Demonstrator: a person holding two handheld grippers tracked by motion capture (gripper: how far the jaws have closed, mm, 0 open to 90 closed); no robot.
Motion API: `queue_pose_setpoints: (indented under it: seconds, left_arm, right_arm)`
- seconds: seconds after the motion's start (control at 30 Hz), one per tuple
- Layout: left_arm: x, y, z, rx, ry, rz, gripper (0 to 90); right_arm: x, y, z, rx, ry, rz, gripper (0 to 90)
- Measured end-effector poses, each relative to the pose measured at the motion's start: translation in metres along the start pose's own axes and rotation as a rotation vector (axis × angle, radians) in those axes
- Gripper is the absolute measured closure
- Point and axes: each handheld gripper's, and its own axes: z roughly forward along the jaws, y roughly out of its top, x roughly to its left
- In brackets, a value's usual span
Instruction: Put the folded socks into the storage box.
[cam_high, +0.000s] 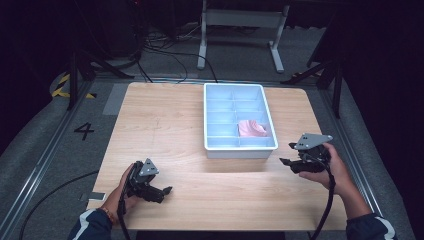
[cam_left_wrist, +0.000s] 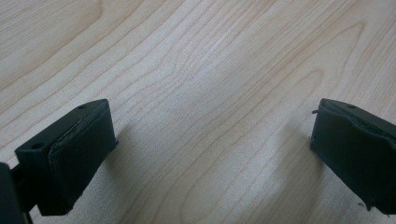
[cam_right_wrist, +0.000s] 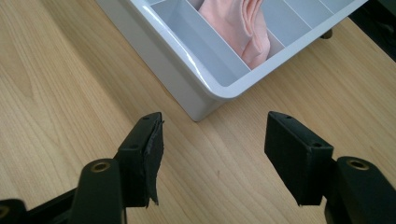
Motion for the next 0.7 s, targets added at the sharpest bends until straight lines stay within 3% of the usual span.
queue_pose_setpoints:
  seconds: [0.43, 0.7]
  left_arm:
    - [0.000, 0.000, 0.000, 0.000, 0.000, 0.000, 0.1]
    - [0.000, 0.000, 0.000, 0.000, 0.000, 0.000, 0.1]
  right_arm:
    - [0.013, -0.019, 0.004, 0.036, -0.004, -0.024, 36.9]
    - [0.015, -0.036, 0.010, 0.038, -0.001, 0.003, 35.3]
